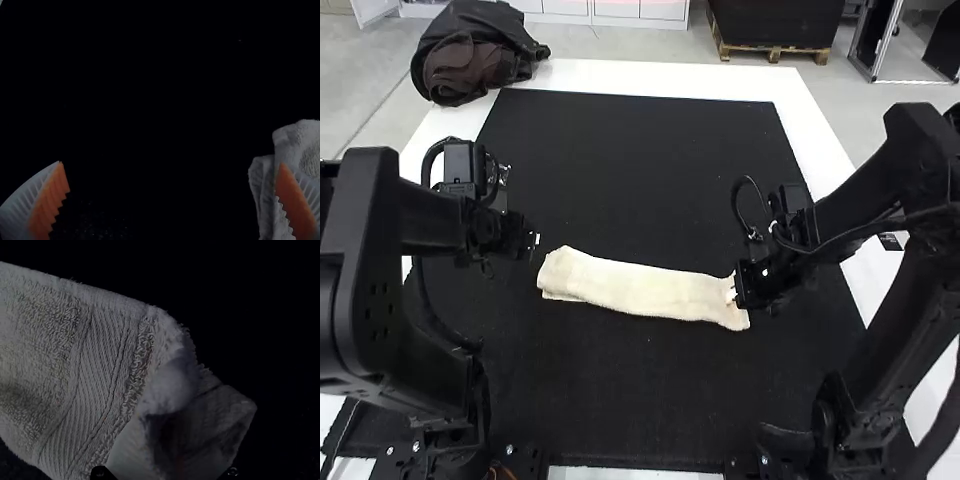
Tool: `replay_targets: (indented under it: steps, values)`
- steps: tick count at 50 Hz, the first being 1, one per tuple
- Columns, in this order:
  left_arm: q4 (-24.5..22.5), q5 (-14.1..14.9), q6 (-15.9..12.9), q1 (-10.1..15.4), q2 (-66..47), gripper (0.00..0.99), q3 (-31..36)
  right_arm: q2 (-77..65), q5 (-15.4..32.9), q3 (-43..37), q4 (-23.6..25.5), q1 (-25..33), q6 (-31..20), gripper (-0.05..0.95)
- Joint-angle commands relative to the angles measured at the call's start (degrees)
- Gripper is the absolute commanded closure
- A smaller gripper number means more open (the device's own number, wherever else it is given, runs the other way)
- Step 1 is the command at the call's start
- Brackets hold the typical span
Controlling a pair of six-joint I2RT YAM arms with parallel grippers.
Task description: Fold the towel.
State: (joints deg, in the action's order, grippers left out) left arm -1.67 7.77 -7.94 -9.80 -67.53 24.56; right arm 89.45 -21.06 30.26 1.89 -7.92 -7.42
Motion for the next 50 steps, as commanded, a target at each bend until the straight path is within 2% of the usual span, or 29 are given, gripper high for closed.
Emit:
replay_targets:
  steps: [1, 11, 18, 32, 40, 50]
  values:
    - [0.0, 0.9, -0.7, -0.5, 1.0, 0.034, 2.4, -3.2, -3.2, 1.5, 3.4, 2.1, -0.6, 0.92]
    - [0.3, 0.8, -0.7, -0.6, 1.0, 0.034, 2.3, -10.4, -3.6, 2.9, 7.2, 4.6, -0.1, 0.92]
    - [0.3, 0.9, -0.7, -0.6, 1.0, 0.036, 2.3, -13.2, -5.1, 4.1, 9.8, 4.2, 0.2, 0.92]
    - [0.2, 0.8, -0.6, -0.6, 1.0, 0.039, 2.2, -13.6, -6.5, 8.1, 11.0, 1.9, 2.1, 0.92]
    - [0.1, 0.8, -0.6, -0.6, 1.0, 0.039, 2.0, -13.6, -8.5, 11.0, 12.0, -2.6, 5.8, 0.92]
    - [-0.4, 0.7, -0.5, -0.5, 0.8, 0.039, 1.8, -13.2, -8.3, 12.5, 11.6, -11.2, 9.9, 0.92]
